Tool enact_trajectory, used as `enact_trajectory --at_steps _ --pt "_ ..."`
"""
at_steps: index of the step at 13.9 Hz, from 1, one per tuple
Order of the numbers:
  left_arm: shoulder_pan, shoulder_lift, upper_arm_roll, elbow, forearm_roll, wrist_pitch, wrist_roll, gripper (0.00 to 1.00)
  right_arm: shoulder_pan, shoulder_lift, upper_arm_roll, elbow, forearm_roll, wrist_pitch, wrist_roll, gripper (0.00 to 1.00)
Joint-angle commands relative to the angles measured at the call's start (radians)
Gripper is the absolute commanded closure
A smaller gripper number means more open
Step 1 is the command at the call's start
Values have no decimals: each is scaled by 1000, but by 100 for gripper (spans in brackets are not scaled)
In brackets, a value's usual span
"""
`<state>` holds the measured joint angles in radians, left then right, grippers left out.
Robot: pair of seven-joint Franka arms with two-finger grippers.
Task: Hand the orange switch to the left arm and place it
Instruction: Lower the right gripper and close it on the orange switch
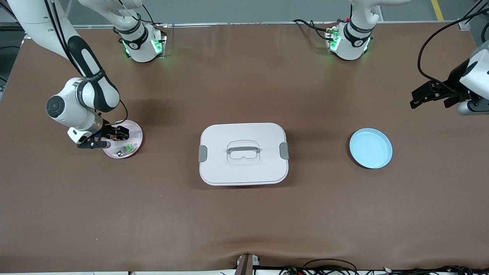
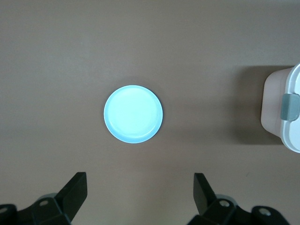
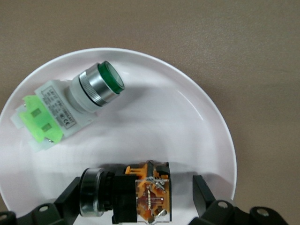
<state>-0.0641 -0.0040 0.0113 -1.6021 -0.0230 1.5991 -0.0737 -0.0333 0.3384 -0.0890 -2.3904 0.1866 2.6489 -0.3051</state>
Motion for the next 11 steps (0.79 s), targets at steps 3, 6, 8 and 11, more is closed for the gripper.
enact_trajectory --at_steps 3,6,8,11 --pt "6 6 -1 16 1 -19 23 0 -8 -4 8 -4 22 6 -19 100" --pt "9 7 -1 16 1 -18 23 0 1 -4 8 -1 132 -13 -17 100" --pt "12 7 -1 16 1 -19 23 0 6 -15 12 23 187 -100 -14 100" --pt "12 7 -1 16 1 -18 23 0 4 -21 11 132 249 -324 27 100"
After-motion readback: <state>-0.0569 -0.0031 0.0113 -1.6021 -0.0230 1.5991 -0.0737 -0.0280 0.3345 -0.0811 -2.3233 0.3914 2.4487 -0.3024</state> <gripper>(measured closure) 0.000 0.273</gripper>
